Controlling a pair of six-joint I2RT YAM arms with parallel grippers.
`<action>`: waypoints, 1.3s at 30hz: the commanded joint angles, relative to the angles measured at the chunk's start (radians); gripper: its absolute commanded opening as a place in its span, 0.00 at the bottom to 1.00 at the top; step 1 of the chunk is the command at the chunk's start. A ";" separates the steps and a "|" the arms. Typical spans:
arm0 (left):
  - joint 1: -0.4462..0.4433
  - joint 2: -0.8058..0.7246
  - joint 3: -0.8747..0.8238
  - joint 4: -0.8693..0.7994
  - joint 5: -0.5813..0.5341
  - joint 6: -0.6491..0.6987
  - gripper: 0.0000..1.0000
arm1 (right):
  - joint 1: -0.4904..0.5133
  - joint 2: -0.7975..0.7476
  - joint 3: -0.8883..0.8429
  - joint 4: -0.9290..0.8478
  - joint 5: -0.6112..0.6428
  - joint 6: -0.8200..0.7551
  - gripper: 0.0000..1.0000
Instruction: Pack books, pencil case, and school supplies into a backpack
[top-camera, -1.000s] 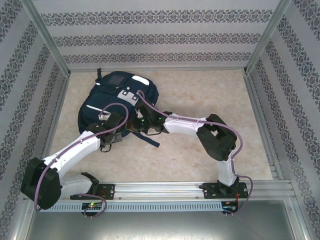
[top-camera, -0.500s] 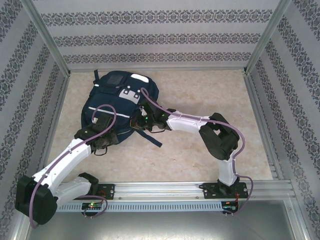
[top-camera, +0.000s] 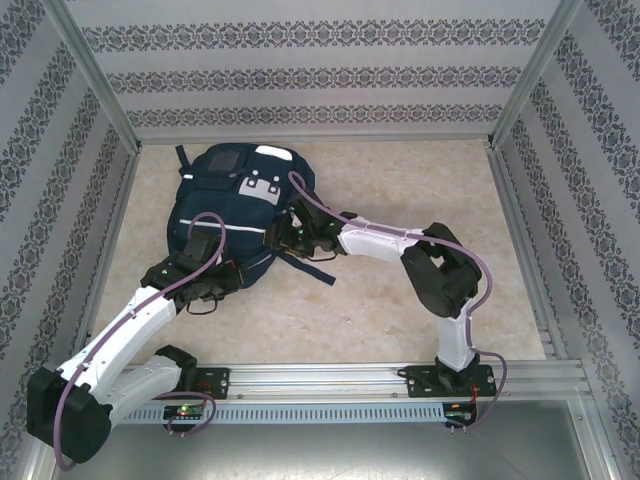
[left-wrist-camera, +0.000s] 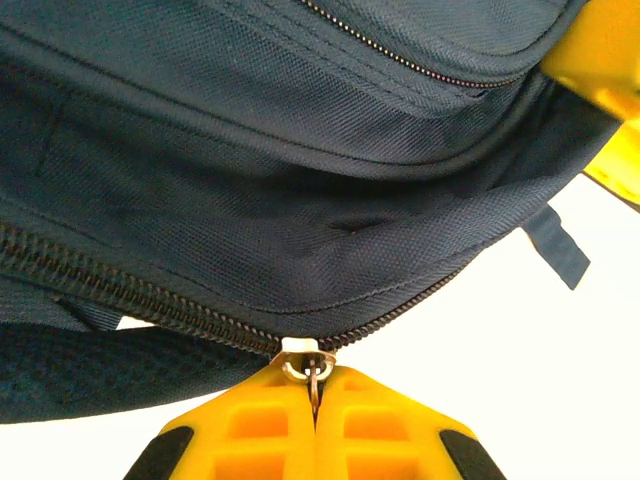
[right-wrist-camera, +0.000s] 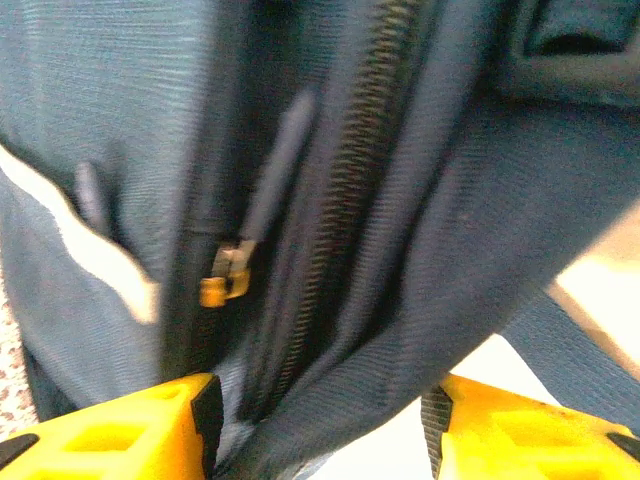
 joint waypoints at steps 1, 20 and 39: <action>0.001 -0.017 0.006 0.069 0.164 0.009 0.00 | 0.001 -0.108 -0.077 -0.002 0.078 0.005 0.58; 0.054 -0.065 0.003 -0.066 0.113 -0.165 0.52 | 0.112 -0.237 -0.153 -0.053 0.190 -0.116 0.49; 0.349 -0.140 -0.243 0.248 0.314 -0.551 0.60 | 0.091 -0.131 -0.219 0.216 0.058 0.247 0.30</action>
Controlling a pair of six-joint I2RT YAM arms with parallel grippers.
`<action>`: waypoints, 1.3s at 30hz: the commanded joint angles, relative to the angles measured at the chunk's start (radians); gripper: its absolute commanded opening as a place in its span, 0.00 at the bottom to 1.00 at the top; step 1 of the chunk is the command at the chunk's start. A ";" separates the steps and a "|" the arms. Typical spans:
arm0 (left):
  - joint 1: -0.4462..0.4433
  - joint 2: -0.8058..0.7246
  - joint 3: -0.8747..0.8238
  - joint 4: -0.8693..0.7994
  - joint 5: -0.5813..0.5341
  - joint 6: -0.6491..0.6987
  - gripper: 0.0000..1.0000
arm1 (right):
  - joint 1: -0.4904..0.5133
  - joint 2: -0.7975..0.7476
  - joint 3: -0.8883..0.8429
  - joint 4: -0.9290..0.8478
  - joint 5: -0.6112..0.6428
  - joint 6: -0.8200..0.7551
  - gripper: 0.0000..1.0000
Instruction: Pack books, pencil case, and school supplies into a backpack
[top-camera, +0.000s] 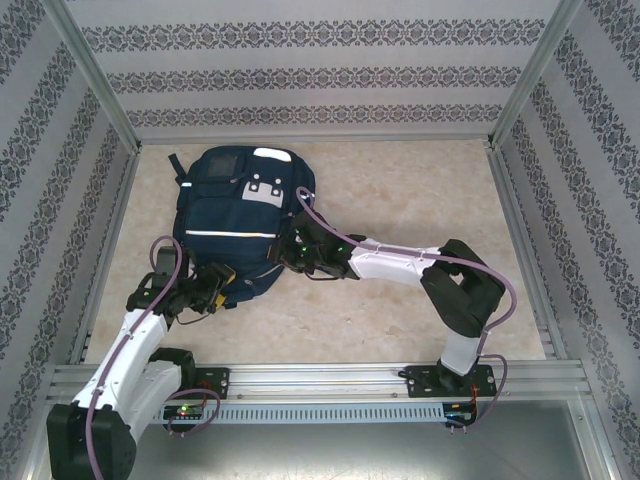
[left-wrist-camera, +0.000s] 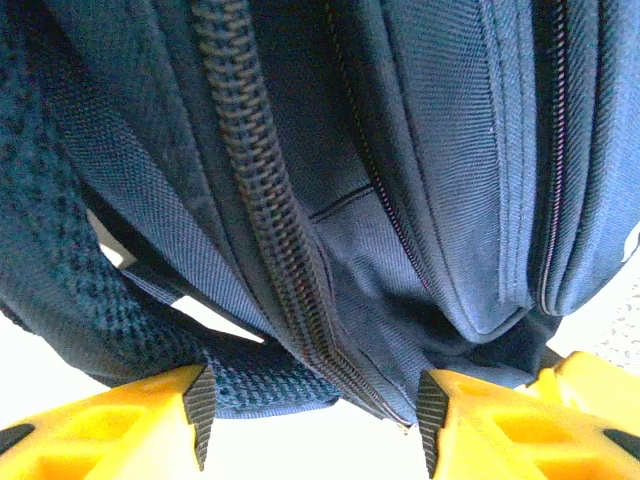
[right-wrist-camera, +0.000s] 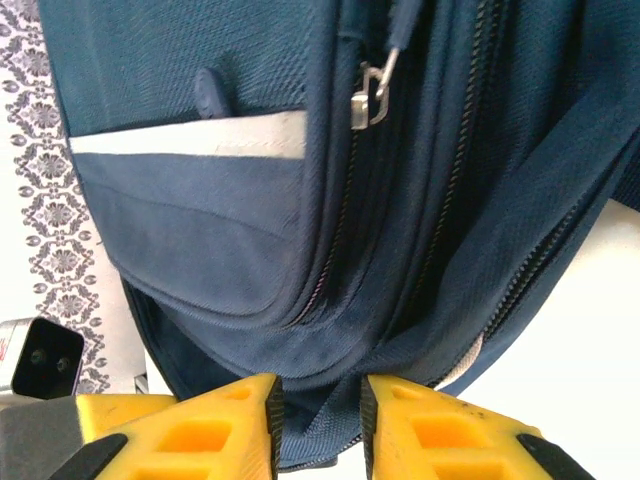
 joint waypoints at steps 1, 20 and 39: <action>0.024 0.003 -0.007 0.086 0.026 -0.059 0.60 | -0.007 0.021 -0.015 0.031 -0.018 0.075 0.30; 0.028 0.052 -0.008 0.149 0.011 -0.026 0.00 | -0.030 0.058 -0.028 0.049 -0.008 0.192 0.33; 0.013 -0.025 0.021 0.102 0.021 0.091 0.00 | -0.119 0.093 -0.049 0.768 -0.078 0.318 0.00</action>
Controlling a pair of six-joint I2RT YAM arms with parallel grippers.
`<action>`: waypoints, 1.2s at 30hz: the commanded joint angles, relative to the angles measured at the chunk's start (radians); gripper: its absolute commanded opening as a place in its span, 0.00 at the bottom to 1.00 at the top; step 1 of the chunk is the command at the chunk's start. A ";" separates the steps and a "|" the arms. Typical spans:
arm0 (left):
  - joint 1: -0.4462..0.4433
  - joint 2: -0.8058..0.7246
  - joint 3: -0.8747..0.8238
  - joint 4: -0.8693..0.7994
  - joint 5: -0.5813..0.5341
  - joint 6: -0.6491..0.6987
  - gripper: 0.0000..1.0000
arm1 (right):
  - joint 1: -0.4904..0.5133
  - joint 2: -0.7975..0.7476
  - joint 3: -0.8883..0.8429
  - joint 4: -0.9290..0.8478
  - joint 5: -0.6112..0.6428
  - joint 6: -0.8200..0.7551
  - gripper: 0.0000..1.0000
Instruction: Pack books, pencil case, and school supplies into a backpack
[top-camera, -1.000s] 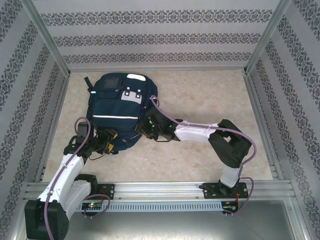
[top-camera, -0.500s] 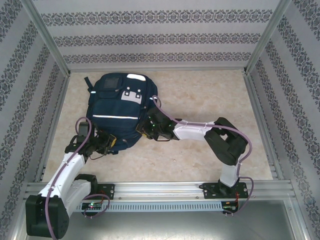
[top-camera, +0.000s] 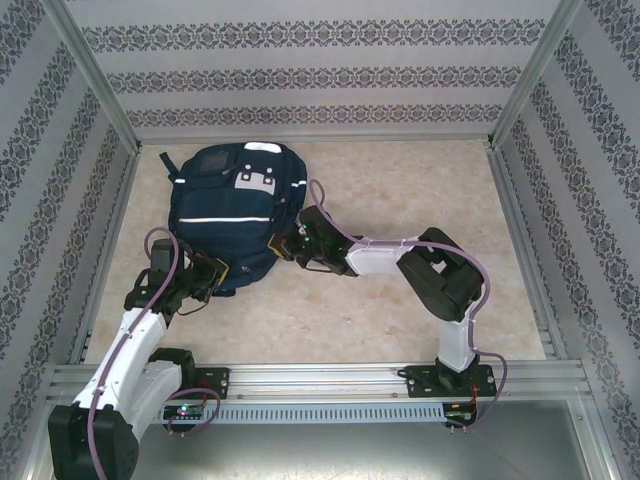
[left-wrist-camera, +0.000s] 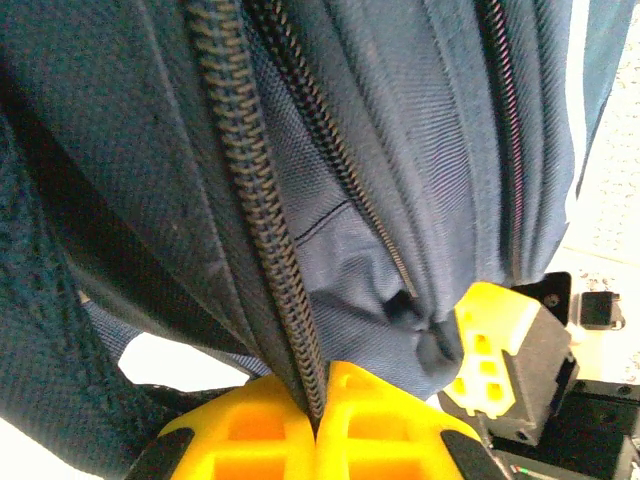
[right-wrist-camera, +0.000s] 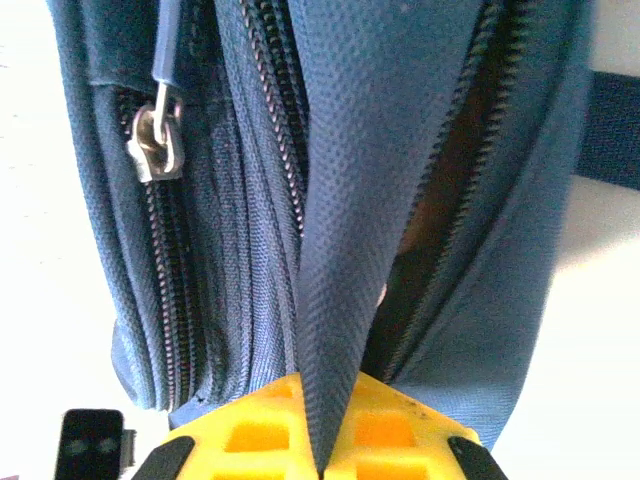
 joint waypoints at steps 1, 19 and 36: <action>-0.005 -0.027 -0.014 -0.017 0.034 0.049 0.00 | -0.041 -0.036 -0.007 0.441 0.010 0.064 0.00; -0.003 -0.030 -0.014 -0.015 0.028 0.064 0.00 | -0.062 0.088 -0.148 0.565 0.004 0.109 0.42; -0.005 -0.005 0.055 -0.023 0.032 0.039 0.00 | -0.050 -0.159 -0.250 0.048 0.043 -0.204 0.47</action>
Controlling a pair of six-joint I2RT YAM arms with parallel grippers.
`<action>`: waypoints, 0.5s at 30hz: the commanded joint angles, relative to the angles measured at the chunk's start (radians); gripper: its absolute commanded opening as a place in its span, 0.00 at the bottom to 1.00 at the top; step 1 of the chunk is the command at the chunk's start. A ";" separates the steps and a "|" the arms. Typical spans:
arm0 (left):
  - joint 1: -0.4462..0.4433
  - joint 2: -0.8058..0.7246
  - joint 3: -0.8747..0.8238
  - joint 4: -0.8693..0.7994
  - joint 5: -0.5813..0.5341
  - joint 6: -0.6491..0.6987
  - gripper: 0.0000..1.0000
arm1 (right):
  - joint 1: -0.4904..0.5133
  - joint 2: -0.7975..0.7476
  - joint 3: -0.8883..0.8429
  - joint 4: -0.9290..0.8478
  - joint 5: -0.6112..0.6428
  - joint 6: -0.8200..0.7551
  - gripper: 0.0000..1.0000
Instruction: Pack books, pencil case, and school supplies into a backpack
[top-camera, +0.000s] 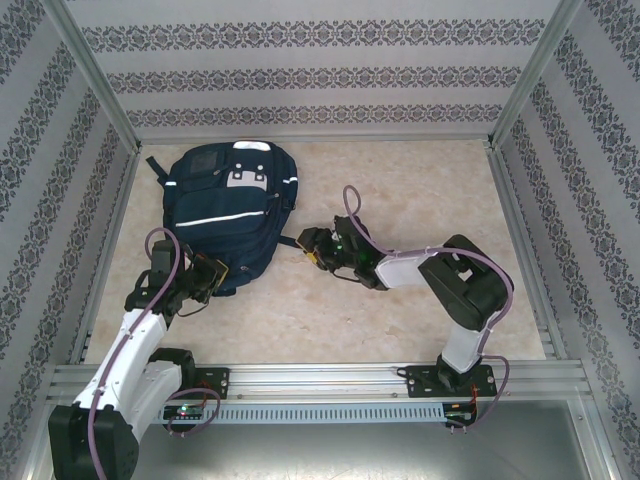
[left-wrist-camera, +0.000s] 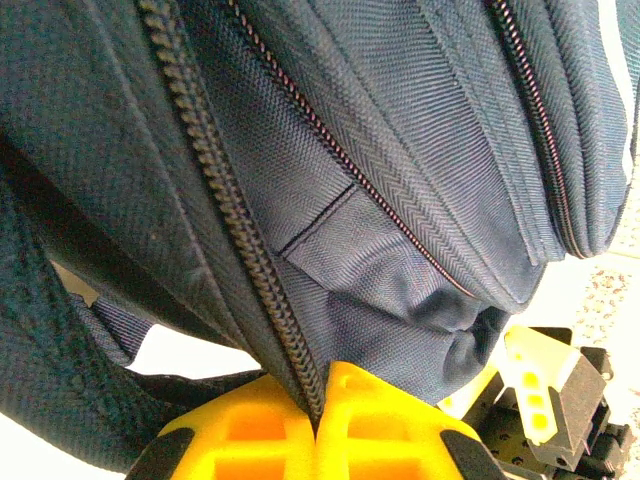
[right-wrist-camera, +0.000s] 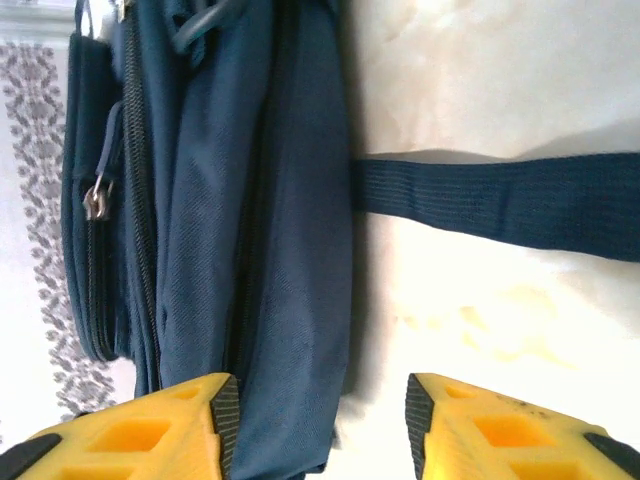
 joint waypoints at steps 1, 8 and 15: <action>-0.005 -0.003 0.068 -0.029 0.044 0.008 0.00 | 0.055 -0.013 0.054 -0.117 0.006 -0.154 0.45; -0.005 0.011 0.078 -0.031 0.051 0.007 0.00 | 0.203 -0.001 0.177 -0.253 0.091 -0.485 0.40; -0.005 0.019 0.078 -0.043 0.057 0.017 0.00 | 0.272 0.013 0.309 -0.441 0.092 -0.697 0.43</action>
